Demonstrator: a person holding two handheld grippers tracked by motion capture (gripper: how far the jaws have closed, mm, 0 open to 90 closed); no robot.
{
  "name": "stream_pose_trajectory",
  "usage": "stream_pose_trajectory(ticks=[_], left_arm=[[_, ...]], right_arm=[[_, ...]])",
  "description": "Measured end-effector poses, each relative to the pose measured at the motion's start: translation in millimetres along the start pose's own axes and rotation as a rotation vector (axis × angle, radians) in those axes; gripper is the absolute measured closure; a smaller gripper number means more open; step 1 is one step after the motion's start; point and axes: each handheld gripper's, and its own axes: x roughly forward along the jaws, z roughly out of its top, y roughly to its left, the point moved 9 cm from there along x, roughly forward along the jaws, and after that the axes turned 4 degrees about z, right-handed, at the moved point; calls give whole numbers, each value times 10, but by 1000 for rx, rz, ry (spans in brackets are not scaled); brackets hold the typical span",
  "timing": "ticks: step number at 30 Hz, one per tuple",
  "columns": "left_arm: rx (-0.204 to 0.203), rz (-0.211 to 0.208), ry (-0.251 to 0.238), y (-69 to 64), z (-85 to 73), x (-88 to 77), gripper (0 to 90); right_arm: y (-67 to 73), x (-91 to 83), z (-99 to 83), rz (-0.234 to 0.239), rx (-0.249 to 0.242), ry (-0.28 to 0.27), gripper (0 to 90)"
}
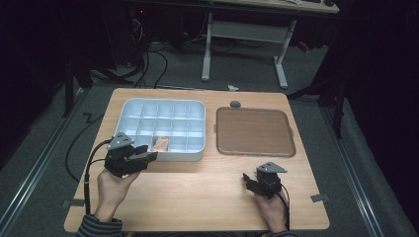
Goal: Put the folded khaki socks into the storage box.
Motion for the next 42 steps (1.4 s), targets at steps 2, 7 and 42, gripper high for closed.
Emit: stream_pose_trajectory(ticks=[2,7,42], left_arm=[[1,-1,1,-1,-7,-5,521],[-2,-4,-5,-15,-41,-39,520],[-36,-24,3,-72,-309,-21,518]], right_arm=[[-1,0,0,0,0,0,401],[0,0,0,0,0,0,401],[0,0,0,0,0,0,401]])
